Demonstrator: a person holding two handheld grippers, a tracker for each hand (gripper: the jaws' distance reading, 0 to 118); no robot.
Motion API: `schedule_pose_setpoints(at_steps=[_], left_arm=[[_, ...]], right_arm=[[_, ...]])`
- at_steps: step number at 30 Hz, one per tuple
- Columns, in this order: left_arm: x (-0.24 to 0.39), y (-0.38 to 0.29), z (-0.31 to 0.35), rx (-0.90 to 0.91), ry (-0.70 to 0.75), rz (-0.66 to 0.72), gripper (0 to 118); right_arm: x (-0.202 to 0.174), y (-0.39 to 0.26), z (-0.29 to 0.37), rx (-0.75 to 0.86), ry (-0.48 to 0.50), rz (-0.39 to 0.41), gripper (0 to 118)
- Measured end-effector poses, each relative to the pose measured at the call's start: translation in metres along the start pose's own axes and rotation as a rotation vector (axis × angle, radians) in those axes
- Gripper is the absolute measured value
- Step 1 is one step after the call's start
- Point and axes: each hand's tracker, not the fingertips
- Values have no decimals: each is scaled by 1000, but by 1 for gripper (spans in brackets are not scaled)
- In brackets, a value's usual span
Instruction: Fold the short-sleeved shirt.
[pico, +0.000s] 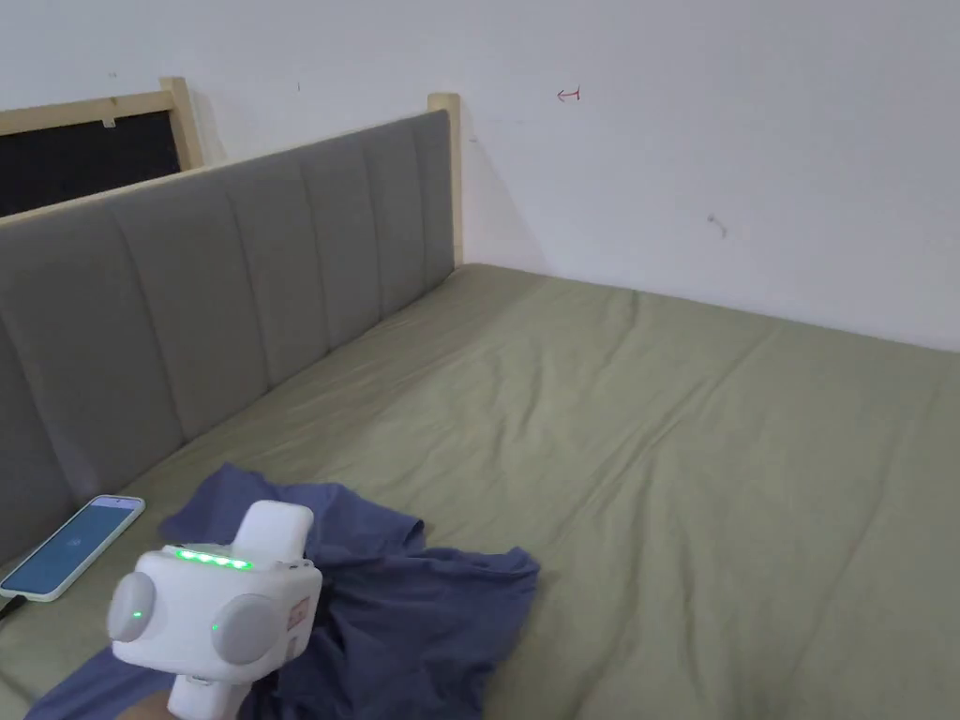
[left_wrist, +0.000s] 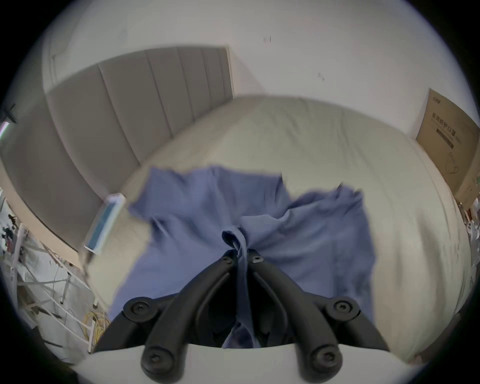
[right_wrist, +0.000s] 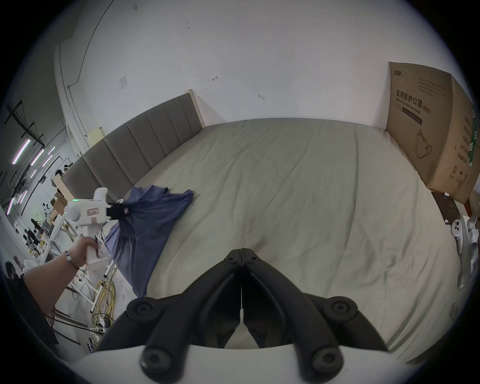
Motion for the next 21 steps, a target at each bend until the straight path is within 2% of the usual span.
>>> schedule_pose_setpoints(at_steps=[3,6,9,12,18,21], left_arm=[[5,44,73,243,-99,34,3],[47,99,156,446,-163,-76,3],[103,136,212,496,-260,-168,3],[143,163,249,552,-448,-108,3],[207,248,316,734,-514,-102,3],[252,284,345,746,-571,-114,3]], right_arm=[[4,1,19,36,-5,4,0],[11,1,41,87,-19,-4,0],[18,2,66,131,-26,-37,0],[31,-2,92,176,-42,-60,0],[60,-4,137,259,-96,-86,0],[76,-4,153,294,-110,-124,0]])
